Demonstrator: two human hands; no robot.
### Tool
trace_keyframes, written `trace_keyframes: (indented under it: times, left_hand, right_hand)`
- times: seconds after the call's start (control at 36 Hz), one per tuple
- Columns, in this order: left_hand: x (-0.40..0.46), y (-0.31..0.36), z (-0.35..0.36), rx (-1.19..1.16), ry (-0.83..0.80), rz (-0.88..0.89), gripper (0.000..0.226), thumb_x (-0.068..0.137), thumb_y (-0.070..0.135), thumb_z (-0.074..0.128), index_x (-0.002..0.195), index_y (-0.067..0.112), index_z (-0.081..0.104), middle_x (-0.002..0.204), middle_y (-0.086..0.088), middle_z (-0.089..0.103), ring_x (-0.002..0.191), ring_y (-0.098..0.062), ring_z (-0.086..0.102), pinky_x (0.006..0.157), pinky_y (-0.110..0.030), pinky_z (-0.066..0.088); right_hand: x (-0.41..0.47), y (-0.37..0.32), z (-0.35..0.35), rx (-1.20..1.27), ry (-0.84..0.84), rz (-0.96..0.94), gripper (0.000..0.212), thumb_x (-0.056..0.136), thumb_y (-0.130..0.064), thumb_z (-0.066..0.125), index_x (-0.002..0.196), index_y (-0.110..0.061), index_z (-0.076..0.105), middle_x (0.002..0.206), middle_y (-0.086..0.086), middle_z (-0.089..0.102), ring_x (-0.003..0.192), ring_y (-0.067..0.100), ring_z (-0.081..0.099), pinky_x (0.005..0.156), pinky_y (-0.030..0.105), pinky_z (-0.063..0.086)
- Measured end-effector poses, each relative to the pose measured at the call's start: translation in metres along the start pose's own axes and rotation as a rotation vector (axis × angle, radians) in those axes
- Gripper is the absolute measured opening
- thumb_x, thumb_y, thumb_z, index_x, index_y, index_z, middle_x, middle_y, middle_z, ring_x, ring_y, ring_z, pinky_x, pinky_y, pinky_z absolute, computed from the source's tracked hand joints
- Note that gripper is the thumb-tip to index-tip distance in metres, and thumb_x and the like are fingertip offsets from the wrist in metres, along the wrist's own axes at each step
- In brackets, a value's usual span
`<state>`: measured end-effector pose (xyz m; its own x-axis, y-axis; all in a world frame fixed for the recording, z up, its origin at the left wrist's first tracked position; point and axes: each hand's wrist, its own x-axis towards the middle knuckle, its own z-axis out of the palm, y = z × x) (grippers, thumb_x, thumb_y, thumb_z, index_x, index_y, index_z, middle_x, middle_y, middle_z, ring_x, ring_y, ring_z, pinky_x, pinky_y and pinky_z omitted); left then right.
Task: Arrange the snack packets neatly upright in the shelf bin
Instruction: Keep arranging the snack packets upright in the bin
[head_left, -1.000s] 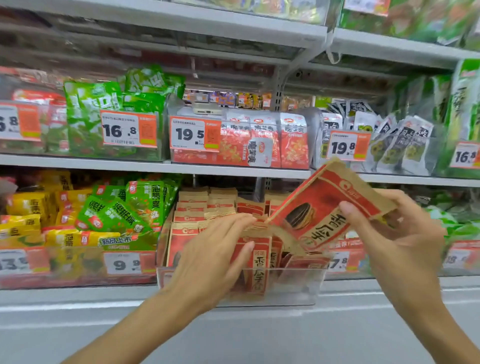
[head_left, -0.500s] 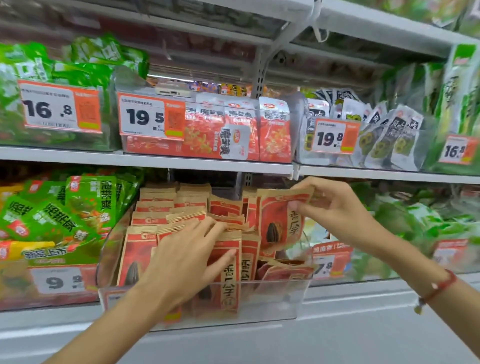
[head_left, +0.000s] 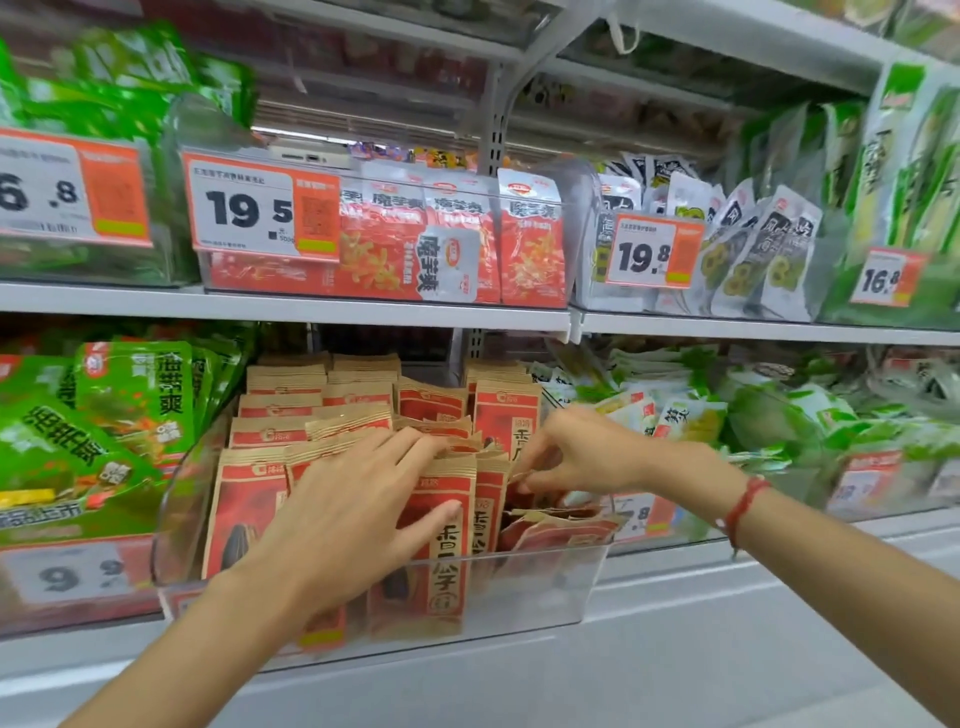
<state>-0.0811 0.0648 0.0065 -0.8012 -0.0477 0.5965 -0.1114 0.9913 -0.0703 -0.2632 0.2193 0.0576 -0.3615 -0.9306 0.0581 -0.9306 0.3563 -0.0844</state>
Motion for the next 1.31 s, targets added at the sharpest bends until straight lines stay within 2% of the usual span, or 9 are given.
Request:
trace_keyframes:
  times: [0.17,0.25,0.31,0.42,0.53,0.69,0.92,1.14,1.31]
  left_hand:
    - [-0.001,0.004,0.001,0.001,0.002,-0.011,0.051,0.088,0.062,0.035,0.115,0.025,0.058,0.098,0.015,0.064,0.082,-0.003,0.060,0.042,-0.011,0.043]
    - [-0.001,0.004,-0.001,0.009,0.005,-0.017,0.050,0.087,0.061,0.035,0.114,0.026,0.058,0.097,0.015,0.063,0.081,-0.003,0.059,0.040,-0.012,0.038]
    - [-0.001,0.003,-0.001,0.021,0.005,-0.024,0.051,0.087,0.062,0.035,0.116,0.026,0.057,0.098,0.015,0.063,0.081,-0.003,0.059,0.041,-0.010,0.034]
    - [-0.002,0.003,-0.005,-0.009,-0.070,-0.018,0.060,0.088,0.064,0.031,0.132,0.027,0.047,0.116,0.014,0.059,0.099,-0.006,0.056,0.057,-0.020,0.051]
    - [-0.002,0.006,-0.007,-0.033,-0.075,-0.024,0.062,0.090,0.065,0.034,0.142,0.032,0.030,0.134,0.017,0.044,0.119,-0.004,0.042,0.078,-0.021,0.049]
    - [-0.001,0.008,-0.007,-0.042,-0.063,-0.030,0.060,0.094,0.061,0.035,0.144,0.029,0.026,0.136,0.015,0.042,0.121,-0.007,0.040,0.080,-0.025,0.049]
    - [0.000,0.010,-0.011,-0.020,-0.082,-0.027,0.061,0.095,0.061,0.034,0.145,0.027,0.025,0.139,0.012,0.041,0.124,-0.009,0.040,0.082,-0.024,0.049]
    - [-0.003,0.015,-0.025,0.031,-0.091,-0.070,0.066,0.094,0.058,0.042,0.149,0.027,0.023,0.150,0.009,0.037,0.140,-0.012,0.030,0.119,-0.033,0.017]
    - [-0.017,0.026,-0.069,-0.092,-0.044,-0.178,0.060,0.092,0.055,0.049,0.145,0.032,0.031,0.147,0.015,0.040,0.136,-0.006,0.033,0.110,-0.028,0.029]
  right_hand:
    - [0.006,-0.004,-0.040,0.187,-0.453,0.055,0.031,0.091,-0.029,0.064,0.121,-0.021,0.066,0.123,-0.011,0.064,0.109,0.002,0.060,0.101,0.022,0.045]
    - [0.020,0.003,-0.044,0.333,-0.157,0.118,0.029,0.092,-0.025,0.063,0.121,-0.023,0.066,0.125,-0.010,0.064,0.114,0.005,0.059,0.101,0.025,0.045]
    - [0.036,0.008,-0.029,0.045,0.093,0.183,0.039,0.093,-0.021,0.061,0.131,-0.017,0.057,0.133,0.000,0.059,0.121,0.016,0.055,0.104,0.030,0.043]
    - [0.054,0.009,0.004,-0.253,-0.015,0.246,0.055,0.092,-0.024,0.057,0.141,-0.009,0.038,0.143,0.015,0.041,0.131,0.032,0.040,0.104,0.045,0.040]
    - [0.044,0.009,0.010,-0.242,0.132,0.189,0.037,0.089,-0.017,0.056,0.126,-0.022,0.060,0.139,0.010,0.047,0.128,0.029,0.044,0.097,0.044,0.046]
    - [0.022,0.005,0.005,-0.151,0.391,0.146,0.041,0.083,-0.023,0.072,0.118,-0.023,0.052,0.084,-0.013,0.067,0.085,0.013,0.064,0.058,0.027,0.043]
    - [0.027,-0.004,0.002,-0.258,0.278,0.222,0.014,0.087,-0.029,0.068,0.096,-0.021,0.074,0.098,-0.002,0.073,0.097,0.021,0.065,0.077,0.035,0.054]
    - [-0.036,-0.026,-0.032,-0.252,0.733,0.027,0.018,0.086,-0.018,0.069,0.103,-0.023,0.072,0.087,-0.002,0.073,0.083,0.022,0.068,0.066,0.032,0.053]
    - [-0.084,-0.048,-0.045,-0.223,1.115,-0.172,0.014,0.088,-0.012,0.063,0.100,-0.006,0.068,0.087,0.006,0.069,0.080,0.024,0.061,0.069,0.030,0.046]
